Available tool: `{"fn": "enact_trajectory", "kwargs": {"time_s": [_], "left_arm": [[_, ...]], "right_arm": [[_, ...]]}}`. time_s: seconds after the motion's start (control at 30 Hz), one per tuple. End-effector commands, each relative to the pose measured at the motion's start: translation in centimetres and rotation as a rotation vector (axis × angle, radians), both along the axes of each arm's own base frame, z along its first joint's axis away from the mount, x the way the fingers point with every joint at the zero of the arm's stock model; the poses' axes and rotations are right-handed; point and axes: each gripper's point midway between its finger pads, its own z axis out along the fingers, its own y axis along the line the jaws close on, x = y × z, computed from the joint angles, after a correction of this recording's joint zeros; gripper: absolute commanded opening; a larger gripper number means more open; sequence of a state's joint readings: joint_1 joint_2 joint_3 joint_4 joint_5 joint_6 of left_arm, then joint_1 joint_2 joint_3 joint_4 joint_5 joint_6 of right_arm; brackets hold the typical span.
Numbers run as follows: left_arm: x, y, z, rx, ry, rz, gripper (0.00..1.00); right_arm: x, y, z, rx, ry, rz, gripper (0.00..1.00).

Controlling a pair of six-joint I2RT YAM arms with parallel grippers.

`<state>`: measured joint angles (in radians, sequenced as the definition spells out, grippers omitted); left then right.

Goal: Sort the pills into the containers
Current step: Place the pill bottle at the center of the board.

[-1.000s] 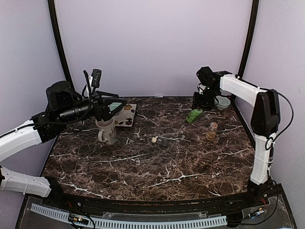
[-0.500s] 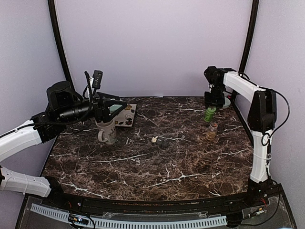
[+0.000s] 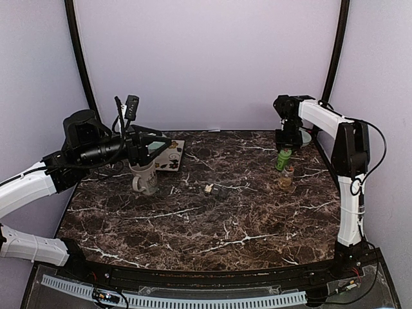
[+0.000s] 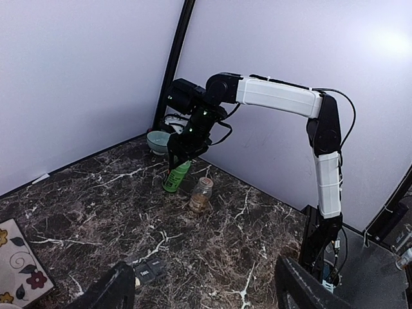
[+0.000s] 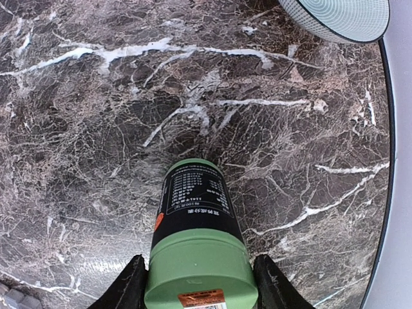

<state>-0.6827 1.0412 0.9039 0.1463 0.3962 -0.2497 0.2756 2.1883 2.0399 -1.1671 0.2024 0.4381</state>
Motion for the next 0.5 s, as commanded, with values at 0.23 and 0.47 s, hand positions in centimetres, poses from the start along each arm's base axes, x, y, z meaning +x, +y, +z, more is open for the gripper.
{"fn": "enact_trajectory", "kwargs": {"time_s": [0.23,0.47], "left_arm": [[0.1,-0.2,0.0,0.006,0.006,-0.01,0.78],[0.5,-0.2,-0.1,0.017,0.017,-0.002,0.78]], "right_arm": [[0.8,0.0,1.3,0.016,-0.054,0.005,0.65],[1.7,0.2,2.9,0.033,-0.122,0.004,0.67]]}}
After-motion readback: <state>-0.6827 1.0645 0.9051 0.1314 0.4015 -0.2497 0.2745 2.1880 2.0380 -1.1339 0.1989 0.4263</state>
